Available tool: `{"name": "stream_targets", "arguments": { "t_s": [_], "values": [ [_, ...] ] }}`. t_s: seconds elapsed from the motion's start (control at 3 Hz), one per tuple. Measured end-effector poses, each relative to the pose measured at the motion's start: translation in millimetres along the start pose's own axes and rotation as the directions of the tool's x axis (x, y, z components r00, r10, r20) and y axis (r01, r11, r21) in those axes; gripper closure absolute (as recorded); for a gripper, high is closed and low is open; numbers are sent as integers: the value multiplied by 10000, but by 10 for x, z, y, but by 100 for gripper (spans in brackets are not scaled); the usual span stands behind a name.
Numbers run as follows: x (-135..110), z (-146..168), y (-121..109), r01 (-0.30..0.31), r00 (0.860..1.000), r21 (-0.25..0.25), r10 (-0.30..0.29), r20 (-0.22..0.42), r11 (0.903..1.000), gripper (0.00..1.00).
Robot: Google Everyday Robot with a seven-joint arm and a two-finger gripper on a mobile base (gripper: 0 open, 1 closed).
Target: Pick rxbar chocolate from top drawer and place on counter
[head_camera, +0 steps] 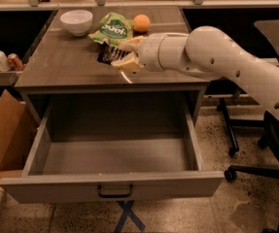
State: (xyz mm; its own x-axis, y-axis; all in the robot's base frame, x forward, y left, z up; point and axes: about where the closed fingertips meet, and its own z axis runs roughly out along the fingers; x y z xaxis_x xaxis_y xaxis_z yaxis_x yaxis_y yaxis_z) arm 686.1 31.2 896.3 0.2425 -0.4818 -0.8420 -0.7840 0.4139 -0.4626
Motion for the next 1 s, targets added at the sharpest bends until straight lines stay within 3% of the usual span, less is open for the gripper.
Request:
{"name": "stream_targets", "arguments": {
  "t_s": [0.67, 1.0],
  "values": [
    [160, 160, -425, -1359, 9902, 523, 1340, 389, 9893, 36],
    [227, 250, -499, -1549, 9874, 490, 1531, 397, 9867, 5]
  ]
}}
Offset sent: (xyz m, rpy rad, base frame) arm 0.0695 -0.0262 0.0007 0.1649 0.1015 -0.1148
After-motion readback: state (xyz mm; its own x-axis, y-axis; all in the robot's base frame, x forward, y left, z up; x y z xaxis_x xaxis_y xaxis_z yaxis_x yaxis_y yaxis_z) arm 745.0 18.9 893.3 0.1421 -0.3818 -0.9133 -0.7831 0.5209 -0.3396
